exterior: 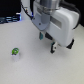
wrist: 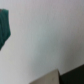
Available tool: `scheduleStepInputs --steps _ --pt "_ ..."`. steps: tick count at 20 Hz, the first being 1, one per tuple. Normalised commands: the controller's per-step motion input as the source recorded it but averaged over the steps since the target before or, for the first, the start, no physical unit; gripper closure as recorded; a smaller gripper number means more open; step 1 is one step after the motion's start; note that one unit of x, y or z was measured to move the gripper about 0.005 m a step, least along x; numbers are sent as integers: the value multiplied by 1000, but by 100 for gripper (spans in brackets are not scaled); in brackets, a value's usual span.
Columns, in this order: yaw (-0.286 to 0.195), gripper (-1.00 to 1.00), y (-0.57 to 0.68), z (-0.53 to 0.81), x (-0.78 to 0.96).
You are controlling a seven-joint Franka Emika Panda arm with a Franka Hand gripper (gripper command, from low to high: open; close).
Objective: Open the kcup holder, insert the kcup into the holder, and close the kcup holder
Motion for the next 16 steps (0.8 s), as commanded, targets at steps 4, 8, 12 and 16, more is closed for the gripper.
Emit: scheduleStepInputs --steps 4,8,12,16 --pt "-232 -100 -649 26 -19" --pt "-243 -100 -611 11 -97" --pt "-248 -100 -559 4 -235" --pt "-243 -100 -542 -17 -317"
